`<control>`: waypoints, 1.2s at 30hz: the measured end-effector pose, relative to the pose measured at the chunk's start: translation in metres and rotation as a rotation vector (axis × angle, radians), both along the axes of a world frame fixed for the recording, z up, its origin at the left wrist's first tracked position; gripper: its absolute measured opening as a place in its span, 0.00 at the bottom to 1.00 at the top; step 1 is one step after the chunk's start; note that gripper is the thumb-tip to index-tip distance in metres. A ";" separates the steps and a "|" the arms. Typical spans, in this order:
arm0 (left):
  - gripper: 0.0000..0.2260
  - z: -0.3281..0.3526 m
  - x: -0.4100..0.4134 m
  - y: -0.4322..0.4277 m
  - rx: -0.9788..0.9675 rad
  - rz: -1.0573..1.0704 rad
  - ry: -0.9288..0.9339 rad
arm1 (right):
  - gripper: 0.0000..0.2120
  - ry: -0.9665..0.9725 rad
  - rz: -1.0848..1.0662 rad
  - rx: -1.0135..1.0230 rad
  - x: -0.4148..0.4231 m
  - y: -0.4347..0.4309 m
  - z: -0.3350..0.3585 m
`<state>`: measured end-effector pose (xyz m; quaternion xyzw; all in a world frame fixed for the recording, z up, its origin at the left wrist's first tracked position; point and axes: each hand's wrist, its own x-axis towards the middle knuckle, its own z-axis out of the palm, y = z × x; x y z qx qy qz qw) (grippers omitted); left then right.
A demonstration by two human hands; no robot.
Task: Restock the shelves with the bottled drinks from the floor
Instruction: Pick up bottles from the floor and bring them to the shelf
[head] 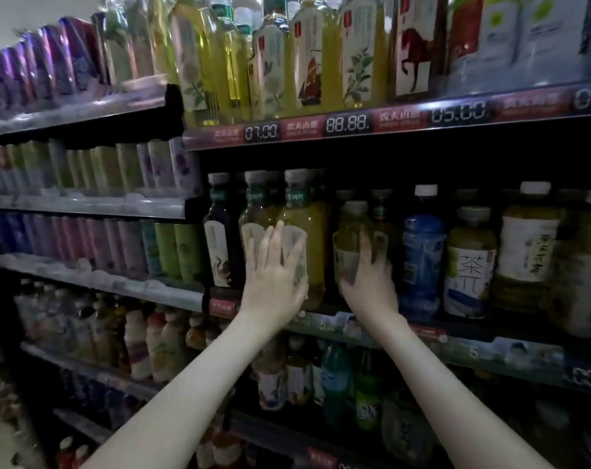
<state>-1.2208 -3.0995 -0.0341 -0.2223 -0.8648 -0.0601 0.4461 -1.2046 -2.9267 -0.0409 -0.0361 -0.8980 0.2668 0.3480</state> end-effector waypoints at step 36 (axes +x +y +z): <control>0.14 0.054 -0.007 0.004 0.639 -0.921 -0.484 | 0.38 0.354 -0.410 0.150 0.043 0.039 0.055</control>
